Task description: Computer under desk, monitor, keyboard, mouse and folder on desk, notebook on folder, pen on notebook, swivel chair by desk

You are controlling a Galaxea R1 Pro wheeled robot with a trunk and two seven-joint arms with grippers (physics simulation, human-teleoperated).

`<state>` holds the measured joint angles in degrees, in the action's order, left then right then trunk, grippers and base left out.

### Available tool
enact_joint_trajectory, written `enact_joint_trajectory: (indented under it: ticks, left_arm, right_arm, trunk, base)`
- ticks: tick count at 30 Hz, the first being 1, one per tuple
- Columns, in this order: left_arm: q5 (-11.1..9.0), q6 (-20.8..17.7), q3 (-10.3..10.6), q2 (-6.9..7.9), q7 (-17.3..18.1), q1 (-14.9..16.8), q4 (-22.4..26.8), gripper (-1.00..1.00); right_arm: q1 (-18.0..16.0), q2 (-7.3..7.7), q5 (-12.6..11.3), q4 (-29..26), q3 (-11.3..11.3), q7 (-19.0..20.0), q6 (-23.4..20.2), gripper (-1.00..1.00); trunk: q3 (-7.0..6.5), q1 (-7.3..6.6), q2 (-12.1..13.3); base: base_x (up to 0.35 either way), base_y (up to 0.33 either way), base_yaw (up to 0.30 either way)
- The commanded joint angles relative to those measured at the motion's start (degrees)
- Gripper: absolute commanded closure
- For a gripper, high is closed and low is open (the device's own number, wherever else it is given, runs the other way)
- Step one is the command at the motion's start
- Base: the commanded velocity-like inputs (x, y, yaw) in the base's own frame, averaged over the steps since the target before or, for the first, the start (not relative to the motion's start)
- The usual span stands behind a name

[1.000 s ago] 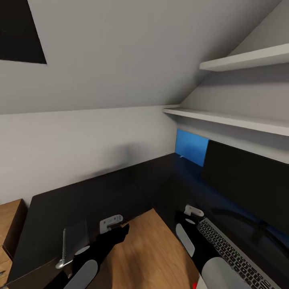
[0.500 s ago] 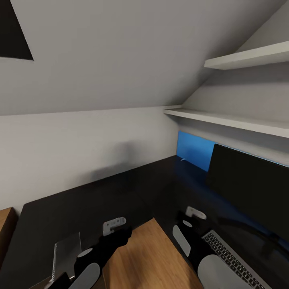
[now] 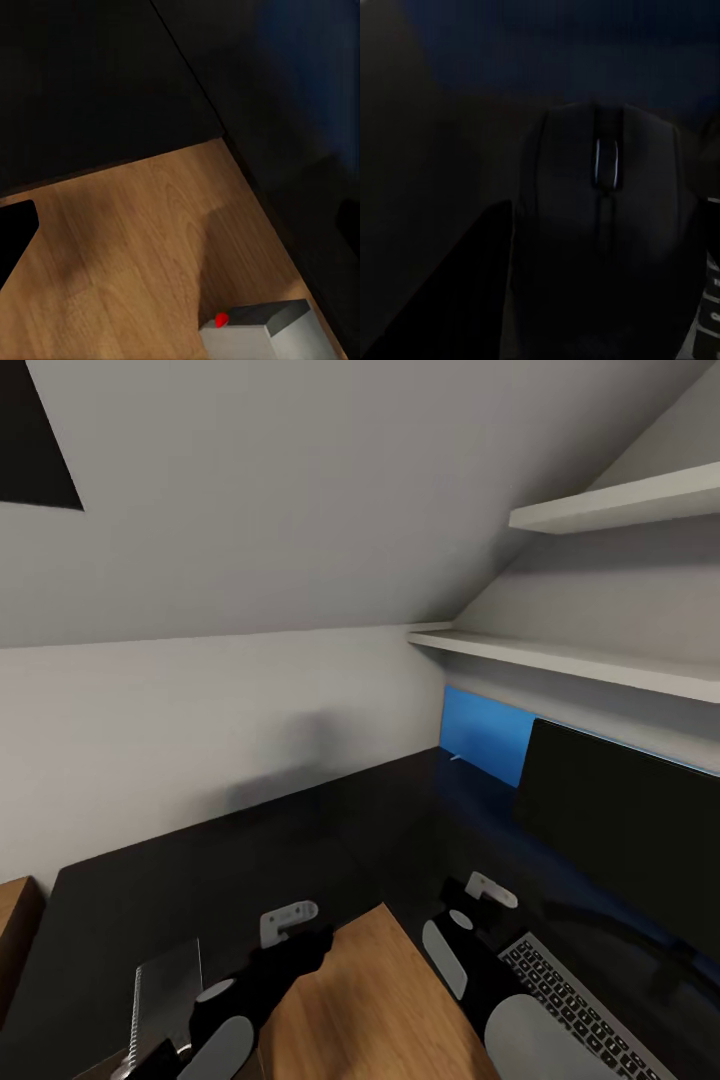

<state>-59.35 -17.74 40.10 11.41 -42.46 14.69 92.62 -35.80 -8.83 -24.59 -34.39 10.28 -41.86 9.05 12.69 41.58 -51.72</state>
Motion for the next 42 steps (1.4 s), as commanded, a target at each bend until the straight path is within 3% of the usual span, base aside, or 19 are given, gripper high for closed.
enact_joint_trajectory:
  ticks: [1, 8, 22, 28, 42]
  left_arm:
    - [-0.25, -0.13, 0.08, -0.10, -0.41, 0.08, 0.09, -1.00]
    - [-0.24, -0.12, 0.07, -0.37, -0.51, 0.08, 0.08, -1.00]
    - [-0.21, -0.12, 0.05, -0.69, -0.60, 0.08, 0.11, -1.00]
    - [-0.20, -0.11, 0.00, -0.69, -0.61, 0.08, 0.10, -1.00]
    - [-0.24, -0.11, 0.07, -0.69, -0.58, 0.08, 0.09, -1.00]
  right_arm:
    - [-0.06, 0.04, -0.65, -0.05, 0.40, -0.14, 0.62, 1.00]
    - [-0.06, 0.04, -0.33, -0.16, 0.98, -0.20, 0.75, 1.00]
    - [-0.06, 0.04, -0.04, 0.15, 1.27, -0.33, 1.42, 1.00]
    - [-0.06, 0.04, 2.51, 0.27, 1.24, -0.33, 1.18, 1.00]
    - [-0.06, 0.28, 2.70, 1.29, 0.99, -0.33, 1.06, 1.00]
  trunk:
    - [0.08, 0.01, -0.06]
    - [0.08, 0.01, -0.06]
    - [2.60, 3.09, -5.68]
    - [3.67, 4.40, -8.09]
    - [6.19, 7.48, -13.70]
  base:
    - [0.000, 0.000, 0.000]
    - [0.000, 0.000, 0.000]
    - [0.000, 0.000, 0.000]
    - [0.000, 0.000, 0.000]
    - [0.000, 0.000, 0.000]
